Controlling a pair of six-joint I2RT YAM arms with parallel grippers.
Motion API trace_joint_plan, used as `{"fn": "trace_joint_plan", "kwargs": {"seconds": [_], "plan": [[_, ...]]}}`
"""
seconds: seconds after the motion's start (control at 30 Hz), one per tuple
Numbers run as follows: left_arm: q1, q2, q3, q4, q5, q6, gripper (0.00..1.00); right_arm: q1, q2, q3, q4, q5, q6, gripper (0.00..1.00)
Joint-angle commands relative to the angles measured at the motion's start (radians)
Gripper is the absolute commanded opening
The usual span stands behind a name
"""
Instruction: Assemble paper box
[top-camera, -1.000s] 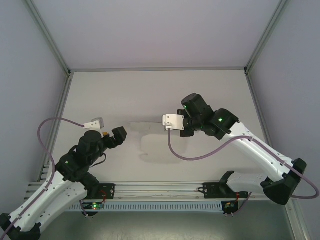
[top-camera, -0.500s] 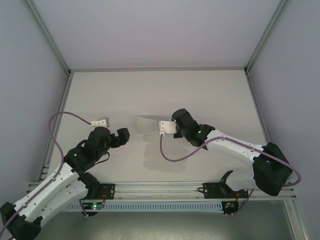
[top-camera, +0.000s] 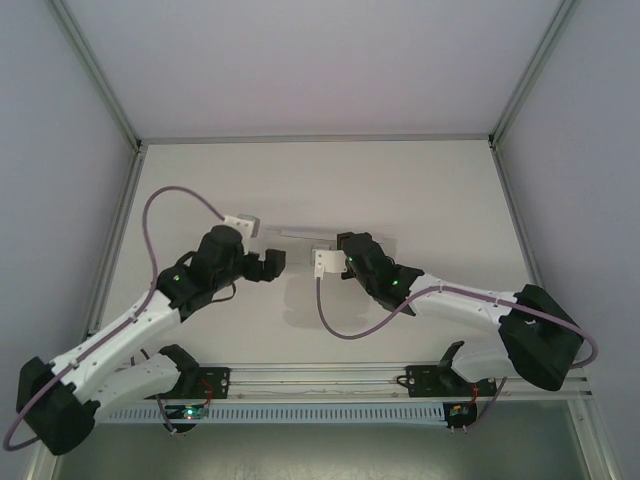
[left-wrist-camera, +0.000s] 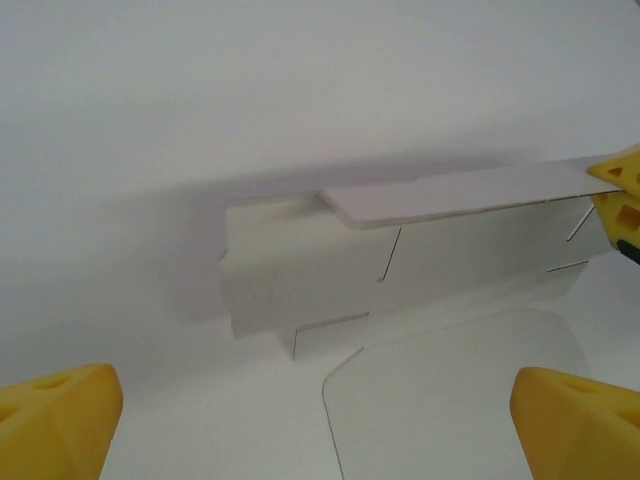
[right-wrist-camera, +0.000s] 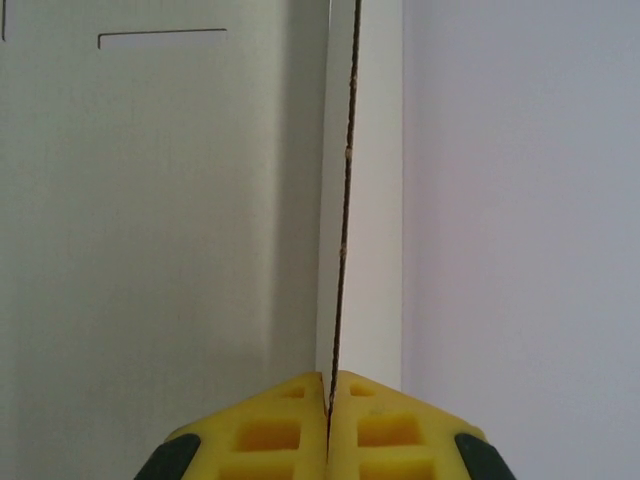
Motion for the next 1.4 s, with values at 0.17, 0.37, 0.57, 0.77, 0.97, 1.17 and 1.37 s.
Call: {"fn": "trace_joint_plan", "kwargs": {"seconds": [0.17,0.37,0.57,0.77,0.97,1.17,1.37], "plan": [[-0.007,0.194,0.195,-0.037,0.145,0.382,0.82,-0.013,-0.024,0.056,-0.117,-0.083,0.072,0.00],[-0.008,0.284,0.270,-0.081,0.171,0.452,0.74,-0.014,-0.038,0.066,-0.148,-0.086,0.082,0.00],[-0.009,0.376,0.330,-0.134,0.184,0.455,0.63,-0.022,-0.041,0.076,-0.166,-0.100,0.103,0.00],[-0.014,0.403,0.341,-0.118,0.168,0.430,0.44,-0.032,-0.034,0.084,-0.169,-0.108,0.114,0.00],[-0.017,0.446,0.352,-0.109,0.140,0.423,0.41,-0.035,-0.042,0.087,-0.176,-0.116,0.125,0.00],[-0.032,0.462,0.356,-0.087,0.115,0.387,0.28,-0.035,-0.040,0.093,-0.182,-0.105,0.139,0.00],[-0.054,0.441,0.310,-0.013,0.095,0.320,0.21,-0.039,-0.059,0.097,-0.185,-0.135,0.180,0.00]]}}
